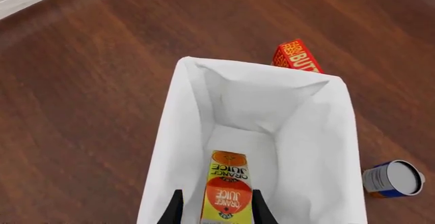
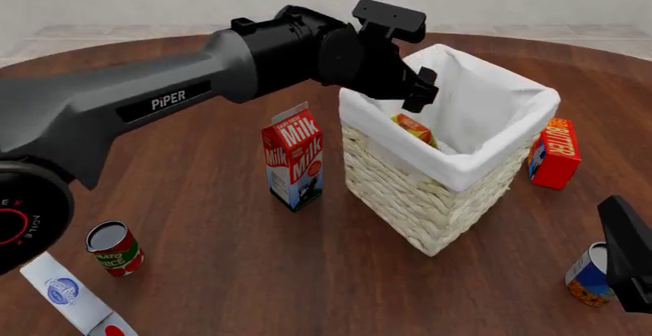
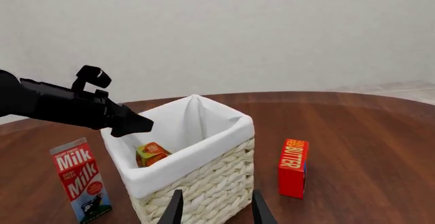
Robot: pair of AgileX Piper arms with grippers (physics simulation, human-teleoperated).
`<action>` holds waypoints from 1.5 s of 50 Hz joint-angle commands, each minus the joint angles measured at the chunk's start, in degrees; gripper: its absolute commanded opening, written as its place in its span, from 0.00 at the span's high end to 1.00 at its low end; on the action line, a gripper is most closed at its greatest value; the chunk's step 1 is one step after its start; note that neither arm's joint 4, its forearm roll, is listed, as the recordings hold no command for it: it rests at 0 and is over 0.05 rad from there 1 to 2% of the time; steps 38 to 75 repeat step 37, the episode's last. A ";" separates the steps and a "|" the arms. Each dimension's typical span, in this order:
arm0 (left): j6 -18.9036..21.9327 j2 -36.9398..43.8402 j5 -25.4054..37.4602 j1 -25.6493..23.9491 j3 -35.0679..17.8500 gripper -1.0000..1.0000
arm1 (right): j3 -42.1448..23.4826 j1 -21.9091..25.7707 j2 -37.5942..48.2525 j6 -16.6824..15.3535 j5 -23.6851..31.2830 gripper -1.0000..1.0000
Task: Pick up the orange juice, and put it in the basket.
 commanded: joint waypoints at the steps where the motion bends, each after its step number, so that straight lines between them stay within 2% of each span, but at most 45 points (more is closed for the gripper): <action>1: 0.00 -0.46 0.02 -0.09 0.35 0.00 | 0.07 0.00 0.00 -0.07 -0.06 0.00; 9: -0.45 -3.17 1.45 -0.76 -0.77 0.00 | 0.06 0.08 0.00 -0.11 -0.04 0.00; 35: -1.94 -11.26 9.93 -1.23 -9.99 0.00 | -0.07 0.58 0.00 -1.35 0.20 0.00; 75: -1.75 -11.94 10.30 -1.16 -10.19 0.00 | -0.08 0.55 0.00 -1.44 0.19 0.00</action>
